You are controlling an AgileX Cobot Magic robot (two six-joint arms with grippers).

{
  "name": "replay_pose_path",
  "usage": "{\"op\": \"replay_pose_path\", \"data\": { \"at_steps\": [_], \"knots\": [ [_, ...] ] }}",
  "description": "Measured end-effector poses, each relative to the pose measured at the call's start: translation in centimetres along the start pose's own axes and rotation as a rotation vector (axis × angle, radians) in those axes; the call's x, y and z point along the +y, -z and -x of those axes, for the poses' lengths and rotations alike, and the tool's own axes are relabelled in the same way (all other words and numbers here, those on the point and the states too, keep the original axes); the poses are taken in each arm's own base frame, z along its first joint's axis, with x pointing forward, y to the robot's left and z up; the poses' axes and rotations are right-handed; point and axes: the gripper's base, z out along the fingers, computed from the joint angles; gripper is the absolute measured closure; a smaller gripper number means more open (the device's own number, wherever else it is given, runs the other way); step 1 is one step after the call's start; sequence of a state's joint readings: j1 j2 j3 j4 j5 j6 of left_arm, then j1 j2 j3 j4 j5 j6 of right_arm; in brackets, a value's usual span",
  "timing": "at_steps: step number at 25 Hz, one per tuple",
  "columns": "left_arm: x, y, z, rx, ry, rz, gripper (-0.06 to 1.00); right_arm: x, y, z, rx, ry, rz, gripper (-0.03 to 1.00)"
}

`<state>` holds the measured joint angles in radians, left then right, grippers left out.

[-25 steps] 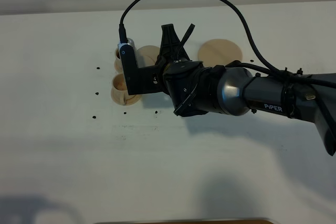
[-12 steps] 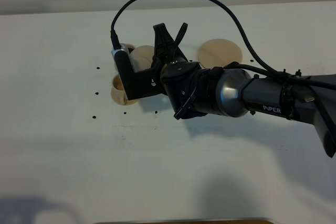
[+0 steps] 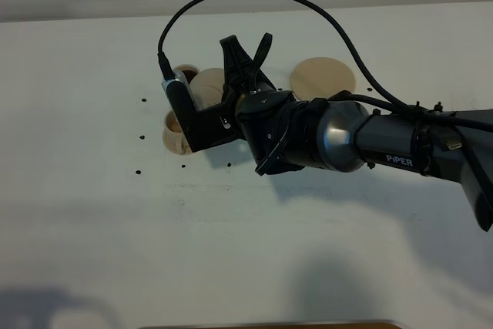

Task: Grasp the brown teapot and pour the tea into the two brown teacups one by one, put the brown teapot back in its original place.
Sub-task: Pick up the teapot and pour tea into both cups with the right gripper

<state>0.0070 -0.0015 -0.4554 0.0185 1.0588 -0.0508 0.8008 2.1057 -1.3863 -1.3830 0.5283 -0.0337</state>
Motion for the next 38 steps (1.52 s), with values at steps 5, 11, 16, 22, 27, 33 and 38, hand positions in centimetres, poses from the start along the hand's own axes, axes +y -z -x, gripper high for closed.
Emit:
{"op": "replay_pose_path", "data": {
  "at_steps": [5, 11, 16, 22, 27, 33, 38],
  "knots": [
    [0.0, 0.0, 0.0, 0.0, 0.0, 0.0, 0.35, 0.0, 0.0, 0.0, 0.002, 0.023, 0.0, 0.88],
    [0.0, 0.0, 0.0, 0.0, 0.0, 0.0, 0.35, -0.5, 0.5, -0.2, 0.0, 0.015, -0.006, 0.88],
    [0.0, 0.0, 0.0, 0.0, 0.0, 0.0, 0.35, -0.9, 0.9, -0.4, -0.003, 0.012, -0.014, 0.88],
    [0.0, 0.0, 0.0, 0.0, 0.0, 0.0, 0.35, -0.8, 0.9, -0.3, -0.004, 0.032, -0.003, 0.88],
    [0.0, 0.0, 0.0, 0.0, 0.0, 0.0, 0.35, -0.8, 0.9, -0.3, -0.007, 0.059, -0.003, 0.88],
    [0.0, 0.0, 0.0, 0.0, 0.0, 0.0, 0.35, -1.2, 1.0, -0.3, -0.008, 0.081, -0.014, 0.88],
    [0.0, 0.0, 0.0, 0.0, 0.0, 0.0, 0.35, -1.2, 1.0, -0.3, -0.008, 0.097, -0.018, 0.88]
  ]
}}
